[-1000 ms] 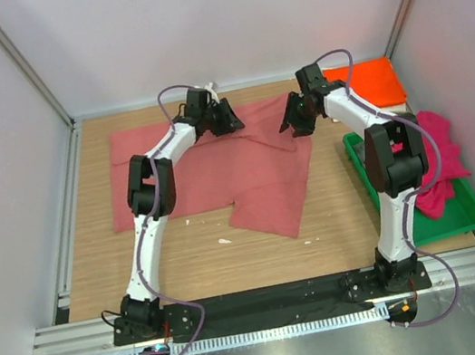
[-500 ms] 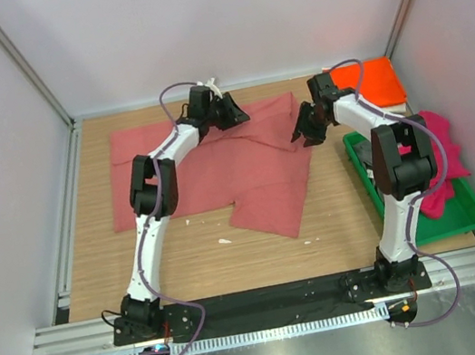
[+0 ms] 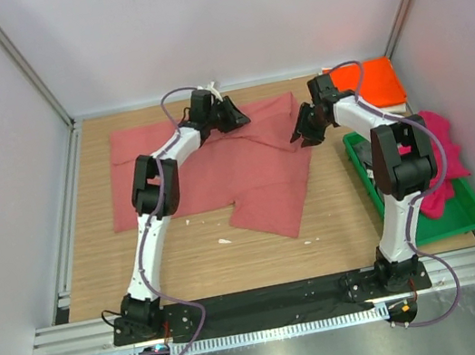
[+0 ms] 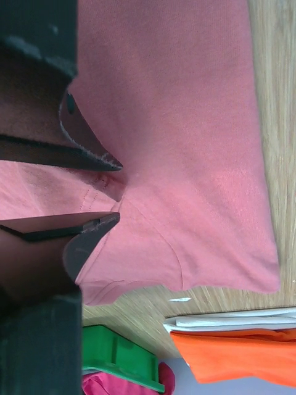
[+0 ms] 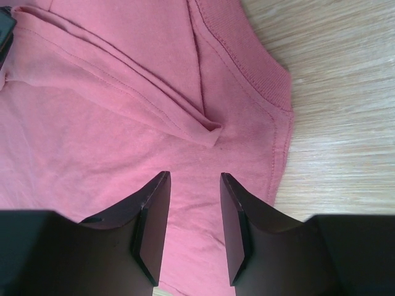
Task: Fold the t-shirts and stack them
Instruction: Fold the tshirt
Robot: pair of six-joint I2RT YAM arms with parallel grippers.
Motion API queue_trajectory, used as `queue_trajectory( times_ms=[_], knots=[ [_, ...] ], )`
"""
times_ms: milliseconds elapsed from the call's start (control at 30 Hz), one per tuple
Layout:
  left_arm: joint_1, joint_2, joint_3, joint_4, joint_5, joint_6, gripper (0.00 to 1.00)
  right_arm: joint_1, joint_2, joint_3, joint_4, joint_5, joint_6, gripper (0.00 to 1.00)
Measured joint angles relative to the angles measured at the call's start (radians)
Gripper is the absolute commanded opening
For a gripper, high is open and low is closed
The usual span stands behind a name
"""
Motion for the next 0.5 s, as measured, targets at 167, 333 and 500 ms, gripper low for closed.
queue_trajectory(
  times_ms=[167, 333, 500],
  knots=[
    [-0.003, 0.013, 0.0, 0.014, 0.002, -0.018, 0.25, -0.005, 0.0, -0.019, 0.01, -0.01, 0.008, 0.41],
    [-0.004, 0.019, -0.001, 0.042, 0.006, -0.043, 0.14, -0.012, 0.001, -0.035, 0.025, -0.014, 0.016, 0.38],
    [-0.003, 0.019, -0.012, 0.063, 0.008, -0.062, 0.04, -0.019, 0.019, -0.035, 0.058, -0.016, 0.019, 0.34]
  ],
)
